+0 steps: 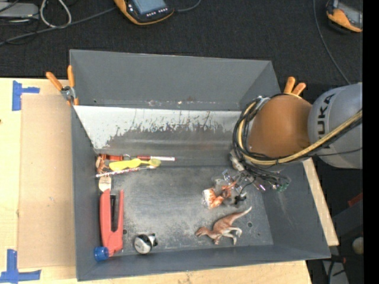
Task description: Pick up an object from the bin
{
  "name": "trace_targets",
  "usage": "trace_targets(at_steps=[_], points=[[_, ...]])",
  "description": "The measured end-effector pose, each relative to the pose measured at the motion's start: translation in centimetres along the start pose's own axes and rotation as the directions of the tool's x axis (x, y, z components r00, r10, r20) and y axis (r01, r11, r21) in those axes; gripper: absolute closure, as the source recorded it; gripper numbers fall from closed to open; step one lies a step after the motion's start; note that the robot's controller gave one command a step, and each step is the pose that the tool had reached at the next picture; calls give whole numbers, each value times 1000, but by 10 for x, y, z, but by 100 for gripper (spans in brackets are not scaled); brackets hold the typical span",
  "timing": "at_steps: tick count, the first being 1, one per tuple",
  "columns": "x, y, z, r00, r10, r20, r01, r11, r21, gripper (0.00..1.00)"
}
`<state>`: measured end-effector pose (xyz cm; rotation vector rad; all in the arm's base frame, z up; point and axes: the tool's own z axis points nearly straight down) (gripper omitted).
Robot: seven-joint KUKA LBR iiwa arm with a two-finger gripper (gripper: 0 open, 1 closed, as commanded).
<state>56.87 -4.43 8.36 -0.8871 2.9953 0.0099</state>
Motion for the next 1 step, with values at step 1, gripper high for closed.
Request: trace_targets(at_steps=[1], points=[[4, 4, -56, 991, -136, -9, 136, 991, -7, 100]])
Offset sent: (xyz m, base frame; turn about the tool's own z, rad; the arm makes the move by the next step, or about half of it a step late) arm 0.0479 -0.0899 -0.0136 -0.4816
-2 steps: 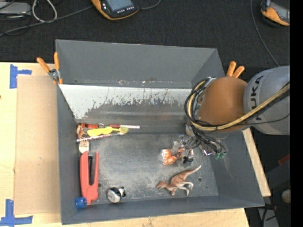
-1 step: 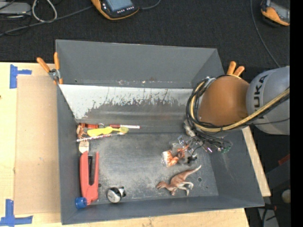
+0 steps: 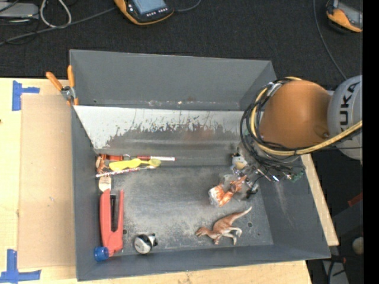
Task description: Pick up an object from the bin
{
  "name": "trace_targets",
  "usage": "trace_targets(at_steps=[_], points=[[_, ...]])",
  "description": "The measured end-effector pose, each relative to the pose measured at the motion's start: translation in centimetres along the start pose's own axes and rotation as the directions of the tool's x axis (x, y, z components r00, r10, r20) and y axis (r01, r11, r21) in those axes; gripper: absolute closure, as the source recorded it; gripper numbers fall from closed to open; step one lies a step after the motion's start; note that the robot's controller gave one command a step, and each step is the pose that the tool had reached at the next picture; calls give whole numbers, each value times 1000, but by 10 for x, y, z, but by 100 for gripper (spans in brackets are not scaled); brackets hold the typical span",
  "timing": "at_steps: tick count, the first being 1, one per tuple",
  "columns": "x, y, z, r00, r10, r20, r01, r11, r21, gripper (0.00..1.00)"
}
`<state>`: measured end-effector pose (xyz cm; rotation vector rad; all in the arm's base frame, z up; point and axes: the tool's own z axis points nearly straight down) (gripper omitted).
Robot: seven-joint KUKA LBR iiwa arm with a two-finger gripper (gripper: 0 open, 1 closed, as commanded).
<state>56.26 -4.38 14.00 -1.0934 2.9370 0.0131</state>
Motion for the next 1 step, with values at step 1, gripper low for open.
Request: trace_targets(at_steps=[1], points=[[10, -68, 34, 971, -239, 7, 238, 971, 10, 100]])
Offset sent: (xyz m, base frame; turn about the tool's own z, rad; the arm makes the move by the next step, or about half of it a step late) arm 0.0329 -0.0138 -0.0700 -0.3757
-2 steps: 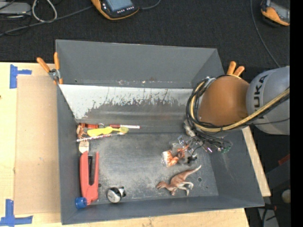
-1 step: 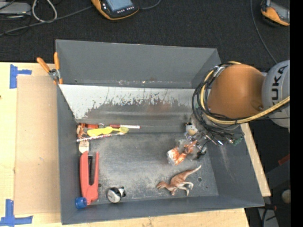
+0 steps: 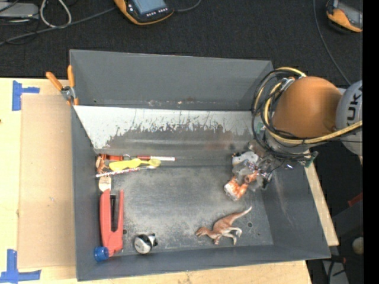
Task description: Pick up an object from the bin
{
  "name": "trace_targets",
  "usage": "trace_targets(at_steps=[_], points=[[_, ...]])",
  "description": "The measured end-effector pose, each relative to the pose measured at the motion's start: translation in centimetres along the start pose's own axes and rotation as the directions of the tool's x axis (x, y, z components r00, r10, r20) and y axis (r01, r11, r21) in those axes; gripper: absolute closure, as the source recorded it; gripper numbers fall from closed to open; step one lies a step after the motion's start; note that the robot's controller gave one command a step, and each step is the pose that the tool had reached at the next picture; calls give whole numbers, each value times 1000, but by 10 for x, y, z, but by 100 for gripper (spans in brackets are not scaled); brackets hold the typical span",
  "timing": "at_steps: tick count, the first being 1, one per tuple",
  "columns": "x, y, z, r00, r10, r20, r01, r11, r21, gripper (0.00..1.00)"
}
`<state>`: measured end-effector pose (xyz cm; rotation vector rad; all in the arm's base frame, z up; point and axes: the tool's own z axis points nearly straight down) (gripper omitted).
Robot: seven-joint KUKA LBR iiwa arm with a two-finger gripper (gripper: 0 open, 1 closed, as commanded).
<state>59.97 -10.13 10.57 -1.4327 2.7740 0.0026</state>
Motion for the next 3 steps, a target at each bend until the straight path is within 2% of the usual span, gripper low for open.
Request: trace_targets(at_steps=[1, 2, 3], points=[[-12, 12, 23, 994, -113, -1, 113, 994, 0, 100], [-9, -8, 28, 959, -285, 8, 285, 959, -4, 100], [-8, -8, -37, 942, -336, 2, 336, 942, -10, 100]])
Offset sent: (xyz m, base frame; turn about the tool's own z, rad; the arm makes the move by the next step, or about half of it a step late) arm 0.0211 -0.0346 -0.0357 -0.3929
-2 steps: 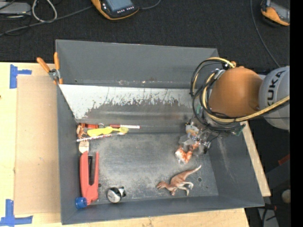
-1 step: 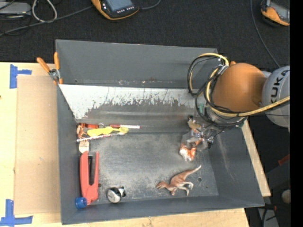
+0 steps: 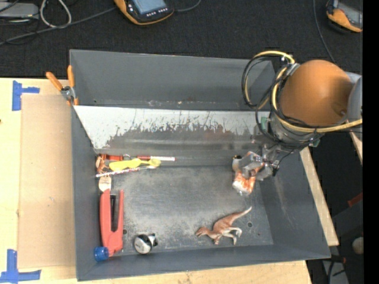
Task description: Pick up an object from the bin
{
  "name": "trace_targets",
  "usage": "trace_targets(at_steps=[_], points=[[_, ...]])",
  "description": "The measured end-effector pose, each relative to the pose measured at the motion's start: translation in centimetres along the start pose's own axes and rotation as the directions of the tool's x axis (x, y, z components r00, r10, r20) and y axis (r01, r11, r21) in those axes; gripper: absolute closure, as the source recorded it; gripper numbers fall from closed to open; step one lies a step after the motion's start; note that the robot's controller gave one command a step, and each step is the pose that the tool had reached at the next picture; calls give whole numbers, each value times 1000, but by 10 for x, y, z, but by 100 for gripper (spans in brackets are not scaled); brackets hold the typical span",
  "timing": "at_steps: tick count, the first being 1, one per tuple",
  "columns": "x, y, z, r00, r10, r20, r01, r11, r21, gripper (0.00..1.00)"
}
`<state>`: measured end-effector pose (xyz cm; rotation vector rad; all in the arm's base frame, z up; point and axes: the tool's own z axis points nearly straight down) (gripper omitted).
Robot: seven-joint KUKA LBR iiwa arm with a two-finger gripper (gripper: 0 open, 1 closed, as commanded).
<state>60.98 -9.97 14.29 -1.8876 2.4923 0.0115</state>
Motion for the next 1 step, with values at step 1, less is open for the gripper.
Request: trace_targets(at_steps=[1], points=[[8, 7, -91, 999, -32, 4, 32, 999, 1, 100]])
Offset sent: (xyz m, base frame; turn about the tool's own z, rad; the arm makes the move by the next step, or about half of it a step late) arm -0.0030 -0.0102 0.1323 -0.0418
